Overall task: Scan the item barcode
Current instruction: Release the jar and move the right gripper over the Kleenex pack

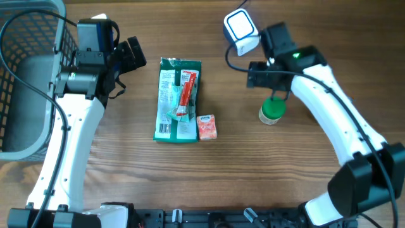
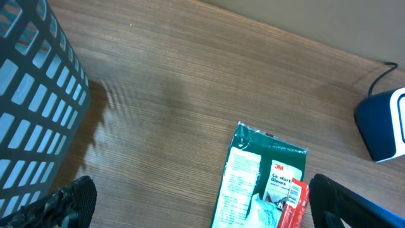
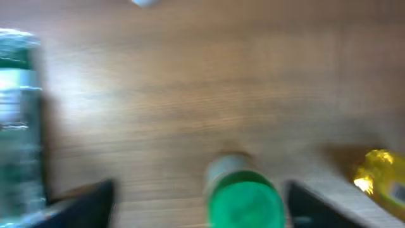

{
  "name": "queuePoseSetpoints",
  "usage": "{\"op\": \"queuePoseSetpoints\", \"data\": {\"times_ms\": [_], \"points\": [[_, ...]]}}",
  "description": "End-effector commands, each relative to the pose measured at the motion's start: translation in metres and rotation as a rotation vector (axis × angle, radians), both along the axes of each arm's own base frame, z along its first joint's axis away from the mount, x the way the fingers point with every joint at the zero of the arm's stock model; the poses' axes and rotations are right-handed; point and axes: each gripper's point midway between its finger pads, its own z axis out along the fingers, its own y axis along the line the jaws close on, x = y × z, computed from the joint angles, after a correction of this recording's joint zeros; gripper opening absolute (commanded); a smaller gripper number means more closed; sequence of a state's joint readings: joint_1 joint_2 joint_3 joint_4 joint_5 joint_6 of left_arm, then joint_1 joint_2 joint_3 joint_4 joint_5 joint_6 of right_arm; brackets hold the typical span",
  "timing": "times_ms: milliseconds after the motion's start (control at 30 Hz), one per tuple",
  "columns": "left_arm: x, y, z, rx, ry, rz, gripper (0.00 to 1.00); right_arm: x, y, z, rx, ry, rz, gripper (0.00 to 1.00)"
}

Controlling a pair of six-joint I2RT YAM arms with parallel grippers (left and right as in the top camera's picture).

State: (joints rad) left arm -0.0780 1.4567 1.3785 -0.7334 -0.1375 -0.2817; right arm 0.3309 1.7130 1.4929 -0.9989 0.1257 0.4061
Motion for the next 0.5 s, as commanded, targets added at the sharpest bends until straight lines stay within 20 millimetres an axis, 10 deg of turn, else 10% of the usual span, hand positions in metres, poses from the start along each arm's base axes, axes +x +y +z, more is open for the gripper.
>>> {"op": "queuePoseSetpoints", "data": {"times_ms": [0,233,467], "points": [[0.002,0.003,0.007,0.017,-0.017,-0.001,1.0,-0.008,0.044,0.014,0.15,0.013,0.132,0.24],[0.002,0.003,0.007,0.017,-0.017,-0.001,1.0,-0.034,0.056,-0.046,0.14,0.11,0.079,0.12],[0.002,0.003,0.007,0.017,-0.017,-0.001,1.0,-0.045,0.013,-0.095,-0.05,0.103,-0.033,0.11]]}}
